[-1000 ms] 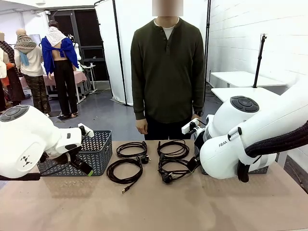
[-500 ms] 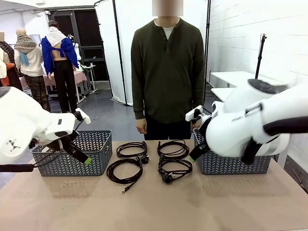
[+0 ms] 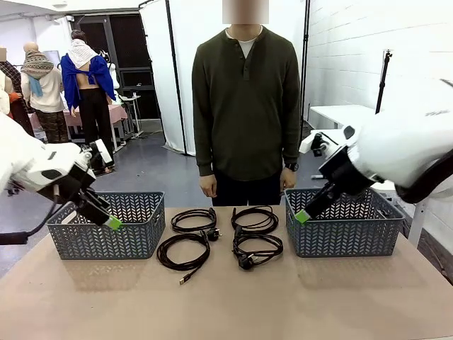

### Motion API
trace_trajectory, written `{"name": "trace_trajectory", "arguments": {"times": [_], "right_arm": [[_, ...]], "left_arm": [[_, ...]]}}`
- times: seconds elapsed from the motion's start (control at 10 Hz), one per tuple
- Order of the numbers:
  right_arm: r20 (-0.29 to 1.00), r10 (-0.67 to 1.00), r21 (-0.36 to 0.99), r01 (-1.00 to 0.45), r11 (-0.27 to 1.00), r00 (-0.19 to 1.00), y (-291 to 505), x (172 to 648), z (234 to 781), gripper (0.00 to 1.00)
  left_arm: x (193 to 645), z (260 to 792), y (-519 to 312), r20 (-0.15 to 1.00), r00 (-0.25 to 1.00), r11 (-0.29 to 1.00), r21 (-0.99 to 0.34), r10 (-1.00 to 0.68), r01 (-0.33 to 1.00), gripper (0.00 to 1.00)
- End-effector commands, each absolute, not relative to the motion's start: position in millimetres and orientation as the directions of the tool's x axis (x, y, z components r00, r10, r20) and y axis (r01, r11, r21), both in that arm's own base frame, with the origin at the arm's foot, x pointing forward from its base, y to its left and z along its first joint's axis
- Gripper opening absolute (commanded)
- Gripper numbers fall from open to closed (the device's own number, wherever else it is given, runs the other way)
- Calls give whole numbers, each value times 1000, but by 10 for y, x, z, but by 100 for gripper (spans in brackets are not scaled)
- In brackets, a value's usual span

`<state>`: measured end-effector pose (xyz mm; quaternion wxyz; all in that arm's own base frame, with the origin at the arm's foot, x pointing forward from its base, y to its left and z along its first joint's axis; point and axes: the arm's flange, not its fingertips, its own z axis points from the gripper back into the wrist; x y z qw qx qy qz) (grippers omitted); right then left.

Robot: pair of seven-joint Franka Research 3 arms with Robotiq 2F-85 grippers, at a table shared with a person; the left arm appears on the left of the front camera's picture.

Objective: Organize the cables according to human instructions.
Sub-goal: Pick up a bundle of cables and place it in the basket indicated by the human.

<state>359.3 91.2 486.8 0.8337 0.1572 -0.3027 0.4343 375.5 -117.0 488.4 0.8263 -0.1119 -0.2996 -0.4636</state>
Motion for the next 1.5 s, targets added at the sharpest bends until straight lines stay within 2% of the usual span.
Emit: {"name": "trace_trajectory", "arguments": {"times": [0.0, 0.2, 0.3, 1.4], "right_arm": [[678, 626, 16, -860, 511, 385, 757, 3621, 4871, 100], [686, 621, 16, -862, 507, 378, 715, 3625, 4866, 100], [690, 615, 23, -860, 510, 382, 730, 3631, 4853, 100], [674, 620, 18, -848, 530, 402, 747, 3547, 4925, 100]], "left_arm": [[3838, 4936, -1050, 631, 350, 487, 52, -693, 872, 100], [3863, 4975, -1035, 617, 377, 503, 36, -691, 864, 100], [3775, 4981, -1068, 621, 360, 507, 70, -696, 859, 100], [3775, 4981, -1068, 621, 360, 507, 70, -696, 859, 100]]}}
